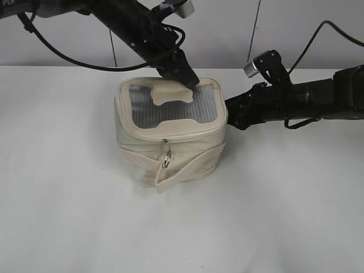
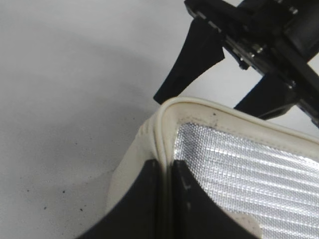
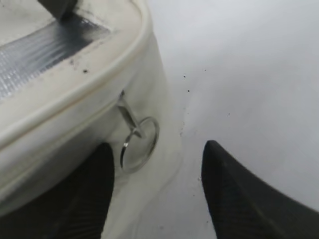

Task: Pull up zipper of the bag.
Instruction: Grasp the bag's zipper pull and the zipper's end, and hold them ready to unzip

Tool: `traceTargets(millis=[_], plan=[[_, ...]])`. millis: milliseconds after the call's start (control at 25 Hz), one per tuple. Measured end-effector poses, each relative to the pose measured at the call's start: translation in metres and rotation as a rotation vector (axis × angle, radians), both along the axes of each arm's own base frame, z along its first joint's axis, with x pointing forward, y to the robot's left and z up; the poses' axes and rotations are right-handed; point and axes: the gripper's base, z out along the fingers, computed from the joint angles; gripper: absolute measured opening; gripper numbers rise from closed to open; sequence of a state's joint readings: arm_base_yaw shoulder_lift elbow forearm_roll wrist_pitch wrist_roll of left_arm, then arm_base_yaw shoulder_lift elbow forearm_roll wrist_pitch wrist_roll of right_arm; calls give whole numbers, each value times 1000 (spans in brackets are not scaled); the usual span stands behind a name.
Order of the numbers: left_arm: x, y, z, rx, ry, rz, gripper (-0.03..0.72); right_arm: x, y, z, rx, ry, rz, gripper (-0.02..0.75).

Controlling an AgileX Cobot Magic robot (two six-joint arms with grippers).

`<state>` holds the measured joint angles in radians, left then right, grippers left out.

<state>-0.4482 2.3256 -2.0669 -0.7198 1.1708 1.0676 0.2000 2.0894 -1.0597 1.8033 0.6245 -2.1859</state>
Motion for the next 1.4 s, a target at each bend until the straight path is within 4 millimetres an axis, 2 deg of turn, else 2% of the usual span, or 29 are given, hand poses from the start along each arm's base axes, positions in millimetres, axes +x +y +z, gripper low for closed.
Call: traceTargets(millis=[120, 240, 320, 440, 520, 640, 880, 1240, 1400], plan=[[0, 0, 0, 0, -1, -1, 41, 8, 6, -1, -11, -14, -7, 439], [0, 0, 0, 2, -3, -1, 40, 13, 13, -2, -27, -25, -7, 372], [0, 0, 0, 5, -5, -1, 40, 15, 15, -3, -28, -28, -4, 276], [0, 0, 0, 6, -4, -2, 40, 14, 18, -3, -27, -26, 3, 76], [0, 0, 0, 5, -4, -2, 40, 13, 18, -4, -22, -14, -5, 25], [0, 0, 1, 0, 1, -4, 39, 7, 15, -4, -15, 16, -29, 8], [-1, 0, 1, -2, 6, -4, 38, -20, 7, 8, -22, 45, -49, 9], [-1, -2, 1, -7, 45, 47, 38, -74, -9, 38, -2, 84, -115, 9], [0, -3, 1, -10, 62, 91, 38, -104, -20, 43, -31, 113, -153, 9]])
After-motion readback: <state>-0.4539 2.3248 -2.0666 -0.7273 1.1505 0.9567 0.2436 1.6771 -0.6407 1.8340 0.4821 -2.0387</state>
